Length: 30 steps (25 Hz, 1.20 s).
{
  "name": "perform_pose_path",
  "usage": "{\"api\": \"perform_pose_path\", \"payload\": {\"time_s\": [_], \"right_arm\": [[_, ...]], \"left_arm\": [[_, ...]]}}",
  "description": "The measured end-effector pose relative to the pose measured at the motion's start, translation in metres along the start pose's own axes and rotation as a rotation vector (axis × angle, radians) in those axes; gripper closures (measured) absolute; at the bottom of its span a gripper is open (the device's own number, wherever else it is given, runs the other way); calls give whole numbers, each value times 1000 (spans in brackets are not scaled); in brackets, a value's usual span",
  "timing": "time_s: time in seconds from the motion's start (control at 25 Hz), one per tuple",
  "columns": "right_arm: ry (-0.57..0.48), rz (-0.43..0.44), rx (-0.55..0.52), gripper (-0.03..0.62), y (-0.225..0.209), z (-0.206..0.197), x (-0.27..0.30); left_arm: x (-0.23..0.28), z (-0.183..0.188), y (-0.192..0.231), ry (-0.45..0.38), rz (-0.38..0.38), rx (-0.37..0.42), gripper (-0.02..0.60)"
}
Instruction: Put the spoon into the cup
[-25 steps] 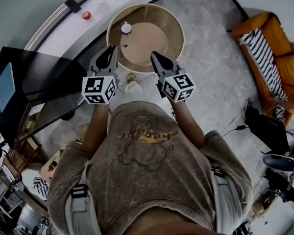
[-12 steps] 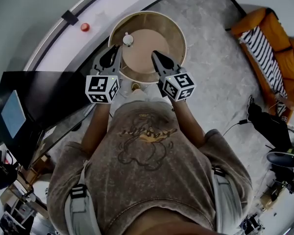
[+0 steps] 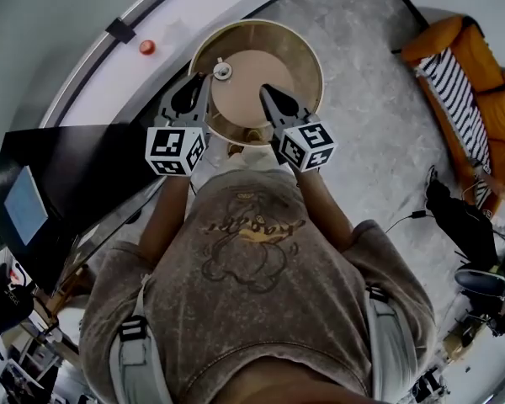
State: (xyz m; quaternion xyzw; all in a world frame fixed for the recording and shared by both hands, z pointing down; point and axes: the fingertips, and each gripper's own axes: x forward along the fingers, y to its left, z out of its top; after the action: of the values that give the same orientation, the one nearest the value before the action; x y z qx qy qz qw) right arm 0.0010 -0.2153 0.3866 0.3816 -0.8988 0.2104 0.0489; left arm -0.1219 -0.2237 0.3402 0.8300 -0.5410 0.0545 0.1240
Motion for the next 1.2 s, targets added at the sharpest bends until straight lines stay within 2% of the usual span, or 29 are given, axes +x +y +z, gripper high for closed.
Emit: {"api": "perform_pose_path", "payload": {"time_s": [0.2,0.72,1.2], "right_arm": [[16,25,-5,576,-9,2,10],[68,66,-18,576,-34,1,40],[118,71,-22,576,-63,-27,74]], "left_arm": [[9,2,6,-6,26,-12,531],[43,-22,25,50,71,-36,531],[76,-81,60,106,130,-87,531]]}}
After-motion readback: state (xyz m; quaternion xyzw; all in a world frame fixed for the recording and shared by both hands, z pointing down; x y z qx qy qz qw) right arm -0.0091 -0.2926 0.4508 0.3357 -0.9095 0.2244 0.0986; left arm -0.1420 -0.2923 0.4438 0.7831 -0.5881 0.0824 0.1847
